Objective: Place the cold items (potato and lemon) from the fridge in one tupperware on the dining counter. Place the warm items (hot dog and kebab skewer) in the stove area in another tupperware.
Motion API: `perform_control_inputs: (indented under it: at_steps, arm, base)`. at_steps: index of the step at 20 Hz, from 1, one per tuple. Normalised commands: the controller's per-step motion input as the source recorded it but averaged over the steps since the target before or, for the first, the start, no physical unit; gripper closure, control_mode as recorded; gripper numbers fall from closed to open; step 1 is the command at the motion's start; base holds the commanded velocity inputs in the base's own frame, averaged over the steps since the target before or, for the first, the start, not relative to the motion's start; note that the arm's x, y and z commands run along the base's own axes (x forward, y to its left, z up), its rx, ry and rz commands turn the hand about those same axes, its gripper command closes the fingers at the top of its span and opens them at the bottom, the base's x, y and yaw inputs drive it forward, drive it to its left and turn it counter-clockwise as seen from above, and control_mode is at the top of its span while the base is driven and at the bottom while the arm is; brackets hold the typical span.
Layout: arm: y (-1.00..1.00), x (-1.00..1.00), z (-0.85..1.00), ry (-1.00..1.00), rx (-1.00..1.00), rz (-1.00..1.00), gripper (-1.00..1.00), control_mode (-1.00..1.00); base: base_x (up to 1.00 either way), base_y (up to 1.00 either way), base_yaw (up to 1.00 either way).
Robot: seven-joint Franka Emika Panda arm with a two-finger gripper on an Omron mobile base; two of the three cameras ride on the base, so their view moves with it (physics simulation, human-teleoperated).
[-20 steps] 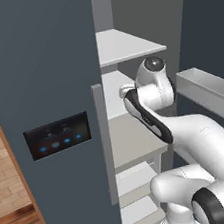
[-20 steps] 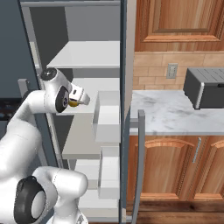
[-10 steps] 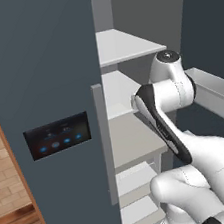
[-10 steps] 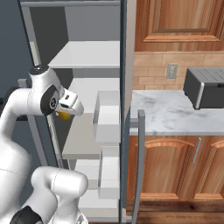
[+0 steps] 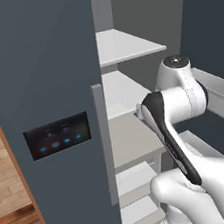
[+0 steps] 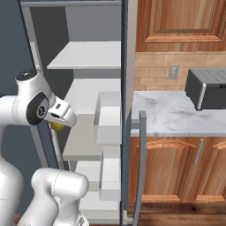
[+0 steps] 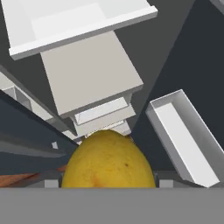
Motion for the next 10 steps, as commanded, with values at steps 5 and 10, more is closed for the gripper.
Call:
perform_control_inputs:
  at_steps: [5, 10]
  arm:
    - [-0.05, -0.59, 0.00, 0.00, 0.03, 0.00, 1.00, -1.00]
    - [-0.08, -0.44, 0.00, 0.00, 0.04, 0.00, 1.00, -1.00]
  base:
    - [0.00, 0.00, 0.00]
    - [0.00, 0.00, 0.00]
